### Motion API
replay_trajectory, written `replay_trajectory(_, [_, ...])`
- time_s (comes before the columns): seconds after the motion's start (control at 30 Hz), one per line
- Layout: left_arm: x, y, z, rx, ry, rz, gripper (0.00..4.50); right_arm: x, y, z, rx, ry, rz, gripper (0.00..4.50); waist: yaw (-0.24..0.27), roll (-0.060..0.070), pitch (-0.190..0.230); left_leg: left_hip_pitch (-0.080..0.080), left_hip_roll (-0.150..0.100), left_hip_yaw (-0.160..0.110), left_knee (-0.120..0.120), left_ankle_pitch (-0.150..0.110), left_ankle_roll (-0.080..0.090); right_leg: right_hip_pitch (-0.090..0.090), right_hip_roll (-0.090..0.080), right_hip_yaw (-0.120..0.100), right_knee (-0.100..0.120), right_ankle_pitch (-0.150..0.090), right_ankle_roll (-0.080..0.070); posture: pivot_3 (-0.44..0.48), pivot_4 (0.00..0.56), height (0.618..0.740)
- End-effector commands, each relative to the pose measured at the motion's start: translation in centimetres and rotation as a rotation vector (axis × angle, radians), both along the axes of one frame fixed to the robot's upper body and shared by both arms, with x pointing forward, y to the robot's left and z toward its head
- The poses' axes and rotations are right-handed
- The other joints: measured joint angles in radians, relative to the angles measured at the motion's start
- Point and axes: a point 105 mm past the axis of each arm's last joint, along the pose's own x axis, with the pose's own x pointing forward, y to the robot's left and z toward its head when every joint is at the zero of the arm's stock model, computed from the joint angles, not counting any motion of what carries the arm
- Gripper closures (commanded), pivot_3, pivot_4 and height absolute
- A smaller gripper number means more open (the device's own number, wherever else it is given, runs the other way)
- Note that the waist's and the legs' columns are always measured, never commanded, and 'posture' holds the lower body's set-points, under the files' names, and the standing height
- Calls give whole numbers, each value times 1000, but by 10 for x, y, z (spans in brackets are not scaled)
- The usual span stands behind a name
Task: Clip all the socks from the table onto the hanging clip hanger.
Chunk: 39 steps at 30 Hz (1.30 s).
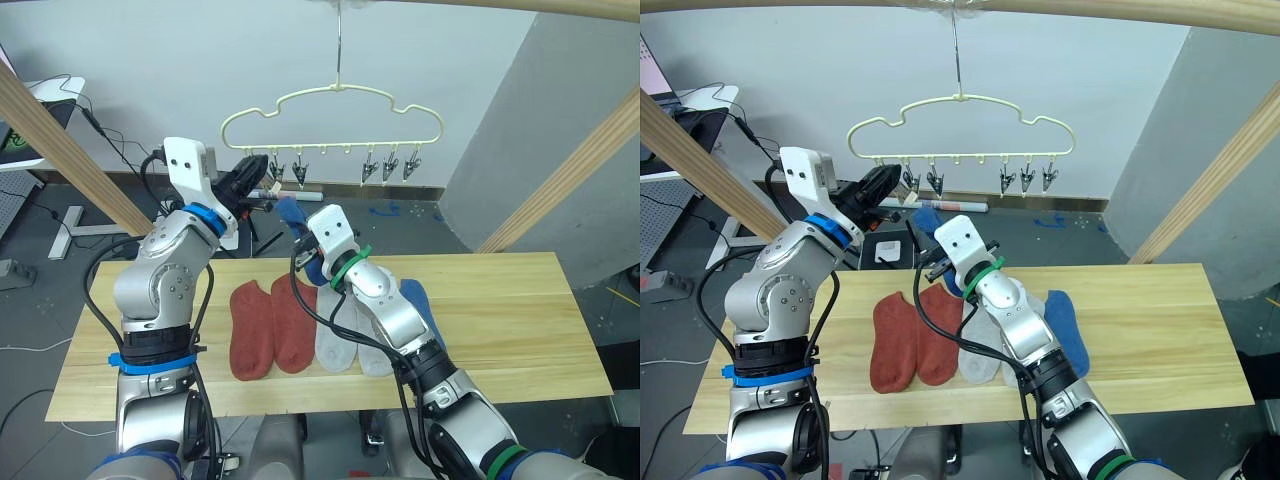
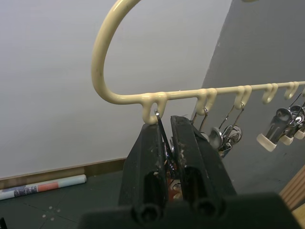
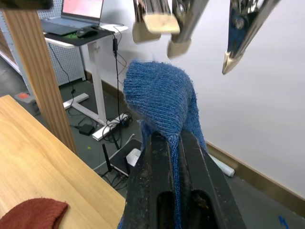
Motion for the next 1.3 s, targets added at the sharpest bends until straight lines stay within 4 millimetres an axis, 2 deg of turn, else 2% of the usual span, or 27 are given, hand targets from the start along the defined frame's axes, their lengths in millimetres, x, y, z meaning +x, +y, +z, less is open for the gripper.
replay_trajectory(0.03, [-7, -2, 21, -13, -81, -18, 4497, -11, 22, 27, 83, -60, 66, 4500, 0, 0, 0, 0, 0, 0, 0, 0, 0, 0, 0, 0, 0, 0, 0, -61, 248, 740])
replay_trajectory(0.4, [-7, -5, 16, -21, -65, -25, 4497, -10, 35, 50, 129, -107, 106, 4500, 0, -1, 0, 0, 0, 0, 0, 0, 0, 0, 0, 0, 1, 0, 0, -56, 247, 740])
replay_trajectory(0.9, [-7, -1, 5, -33, -18, -2, 4497, -9, 42, 63, 151, -135, 134, 4500, 0, -1, -1, 0, 0, 0, 0, 0, 0, 0, 0, 0, 1, 0, 0, -56, 246, 740])
replay_trajectory(1.1, [-10, -1, 0, -21, 3, -17, 2752, -11, 43, 62, 147, -132, 143, 4500, 0, -1, -1, 0, 0, 0, 1, 0, 0, 0, 0, 0, 1, 0, 0, -56, 245, 740])
replay_trajectory(1.3, [-13, 5, -3, 10, 7, -2, 2752, -14, 44, 57, 133, -119, 163, 4500, -1, -1, -1, 0, 0, 0, 1, 0, 0, 0, 0, 0, 2, 0, 0, -57, 245, 740])
